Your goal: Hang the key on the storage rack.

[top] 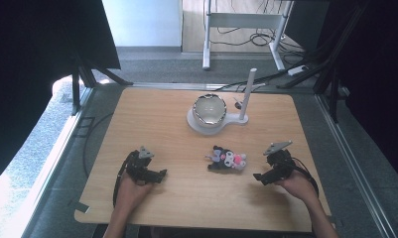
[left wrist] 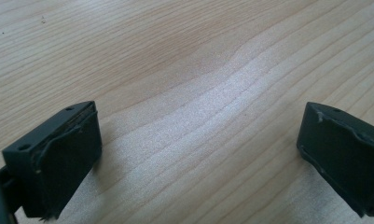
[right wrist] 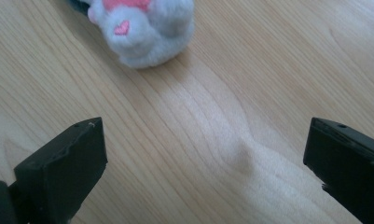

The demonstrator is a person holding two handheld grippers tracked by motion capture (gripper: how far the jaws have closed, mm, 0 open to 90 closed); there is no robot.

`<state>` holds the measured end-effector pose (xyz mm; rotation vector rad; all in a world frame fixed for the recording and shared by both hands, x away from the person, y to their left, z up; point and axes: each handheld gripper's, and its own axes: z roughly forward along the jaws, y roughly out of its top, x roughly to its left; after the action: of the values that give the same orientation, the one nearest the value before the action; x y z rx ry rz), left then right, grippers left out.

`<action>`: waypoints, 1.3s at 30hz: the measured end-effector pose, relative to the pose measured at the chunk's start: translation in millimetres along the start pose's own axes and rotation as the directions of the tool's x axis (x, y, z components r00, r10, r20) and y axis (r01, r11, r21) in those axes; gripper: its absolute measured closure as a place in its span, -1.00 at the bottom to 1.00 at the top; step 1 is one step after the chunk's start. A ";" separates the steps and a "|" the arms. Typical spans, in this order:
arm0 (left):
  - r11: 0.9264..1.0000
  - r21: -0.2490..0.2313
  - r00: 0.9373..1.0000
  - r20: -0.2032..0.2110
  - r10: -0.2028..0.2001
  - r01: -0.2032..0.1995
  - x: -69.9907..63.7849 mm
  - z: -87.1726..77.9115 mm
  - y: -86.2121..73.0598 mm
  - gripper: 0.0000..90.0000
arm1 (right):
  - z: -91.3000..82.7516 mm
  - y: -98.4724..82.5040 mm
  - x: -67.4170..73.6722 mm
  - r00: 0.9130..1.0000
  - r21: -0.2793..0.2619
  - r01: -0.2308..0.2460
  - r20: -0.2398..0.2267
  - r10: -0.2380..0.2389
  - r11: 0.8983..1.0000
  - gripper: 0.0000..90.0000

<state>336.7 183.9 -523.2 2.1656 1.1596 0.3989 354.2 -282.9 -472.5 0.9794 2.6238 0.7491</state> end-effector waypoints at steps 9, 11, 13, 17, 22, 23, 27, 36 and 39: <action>1.000 0.000 1.000 0.000 0.000 0.000 0.0 0.0 0.0 -1.00 | 5.3 22.7 0.6 0.997 0.056 0.074 -0.027 -0.072 0.996 -0.98; 1.000 0.000 1.000 0.000 0.001 -0.001 0.1 -0.1 0.0 -1.00 | 7.8 27.5 1.2 0.995 0.072 0.090 -0.038 -0.088 0.993 -0.98; 1.000 0.001 1.000 0.000 0.000 0.000 0.0 -0.1 0.0 -1.00 | 10.7 32.4 2.1 0.993 0.089 0.111 -0.045 -0.107 0.990 -0.97; 1.000 0.001 1.000 0.000 0.000 0.000 0.0 -0.1 0.0 -1.00 | 16.5 42.5 4.6 0.989 0.119 0.141 -0.060 -0.135 0.983 -0.95; 1.000 0.000 1.000 0.000 0.000 0.000 0.1 0.0 0.0 -1.00 | 22.1 55.3 6.6 0.983 0.140 0.175 -0.084 -0.165 0.974 -0.91; 1.000 0.001 1.000 0.000 0.000 0.000 0.1 -0.1 0.0 -1.00 | 22.8 58.1 7.4 0.982 0.147 0.181 -0.087 -0.169 0.972 -0.91; 1.000 0.001 1.000 0.000 0.001 -0.001 0.1 -0.1 0.0 -1.00 | 26.7 68.6 11.2 0.973 0.172 0.223 -0.104 -0.208 0.959 -0.87; 1.000 0.005 1.000 0.000 0.005 -0.005 0.4 -0.4 0.1 -1.00 | 42.9 87.9 20.0 0.948 0.244 0.312 -0.144 -0.284 0.918 -0.73; 1.000 0.005 1.000 0.000 0.005 -0.005 0.4 -0.4 0.1 -1.00 | 49.0 94.1 23.7 0.942 0.267 0.329 -0.157 -0.296 0.906 -0.70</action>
<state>336.7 184.4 -522.9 2.1735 1.1564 0.3983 406.5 -188.0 -463.7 0.5628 2.9484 0.3573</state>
